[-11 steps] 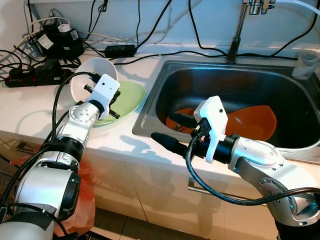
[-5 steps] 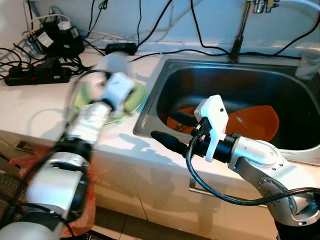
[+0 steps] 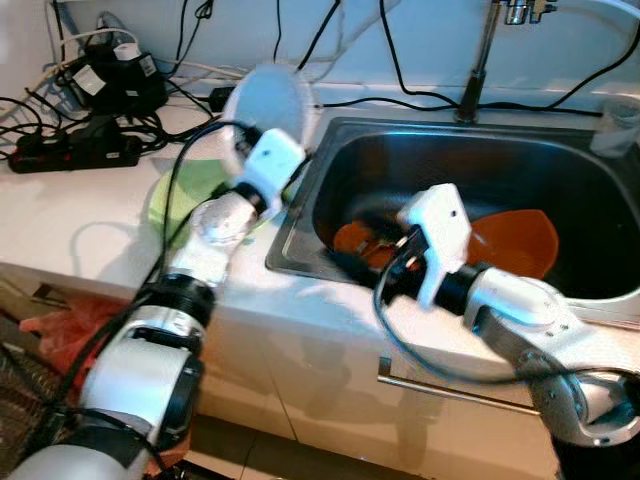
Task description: Kitchen organization
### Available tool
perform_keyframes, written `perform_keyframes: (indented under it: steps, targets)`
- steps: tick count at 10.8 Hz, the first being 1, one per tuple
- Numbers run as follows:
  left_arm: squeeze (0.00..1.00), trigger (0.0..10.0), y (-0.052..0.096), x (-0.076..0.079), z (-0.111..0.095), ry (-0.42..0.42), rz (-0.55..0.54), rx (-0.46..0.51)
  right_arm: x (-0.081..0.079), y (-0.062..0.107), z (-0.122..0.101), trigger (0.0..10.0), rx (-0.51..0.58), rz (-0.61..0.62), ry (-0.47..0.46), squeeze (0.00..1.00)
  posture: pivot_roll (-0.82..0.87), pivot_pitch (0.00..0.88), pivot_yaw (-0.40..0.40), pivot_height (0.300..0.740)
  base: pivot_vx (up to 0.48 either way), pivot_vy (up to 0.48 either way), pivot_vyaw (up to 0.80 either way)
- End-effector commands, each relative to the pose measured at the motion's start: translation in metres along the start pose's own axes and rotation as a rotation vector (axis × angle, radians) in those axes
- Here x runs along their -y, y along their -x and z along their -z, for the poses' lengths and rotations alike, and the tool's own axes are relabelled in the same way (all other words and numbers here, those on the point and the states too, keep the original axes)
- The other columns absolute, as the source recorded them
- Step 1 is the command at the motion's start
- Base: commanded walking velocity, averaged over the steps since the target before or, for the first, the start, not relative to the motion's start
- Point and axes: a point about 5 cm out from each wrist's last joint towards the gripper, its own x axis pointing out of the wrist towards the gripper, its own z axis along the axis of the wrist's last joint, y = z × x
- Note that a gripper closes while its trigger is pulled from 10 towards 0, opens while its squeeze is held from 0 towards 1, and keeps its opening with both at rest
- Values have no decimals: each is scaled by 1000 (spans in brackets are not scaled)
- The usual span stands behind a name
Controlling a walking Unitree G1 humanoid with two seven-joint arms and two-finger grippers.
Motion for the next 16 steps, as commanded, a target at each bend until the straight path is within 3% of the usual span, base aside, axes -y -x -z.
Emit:
perform_keyframes:
  steps: [1,3,5,7,9,10,13,14,15,16]
  targets:
    - [0,0,-4,-2,-11,-20,0,51,6,1,-4,10000,16,44,22,0,-174,0,154,740,0,0,0]
    - [0,0,-13,22,-17,12,66,85,18,6,-3,10000,-25,158,50,0,-212,0,171,740,0,0,0]
    - [0,0,-18,42,-20,57,114,104,19,15,0,10000,-51,217,54,0,-274,0,191,740,0,0,0]
    - [0,0,-25,66,-21,125,168,97,26,30,5,10000,-115,342,39,0,-335,0,200,740,0,0,0]
    - [0,0,-28,85,-19,189,208,53,31,40,7,10000,-158,415,19,0,-373,0,194,740,0,0,0]
    - [0,0,-31,94,-17,261,213,25,30,46,6,10000,-178,437,18,0,-397,0,188,740,0,0,0]
    - [0,0,-30,113,-9,289,266,-43,28,51,6,10000,-205,444,2,0,-424,0,181,740,0,0,0]
    - [102,5686,-29,117,-4,315,264,-86,25,51,6,10000,-211,438,-5,0,-427,0,179,740,0,0,0]
    - [937,10000,-28,117,-1,329,255,-108,24,51,6,10000,-215,437,-7,0,-427,0,179,740,0,0,0]
    - [1000,10000,-27,118,4,325,246,-151,24,52,5,10000,-219,438,-9,0,-427,0,178,740,0,0,0]
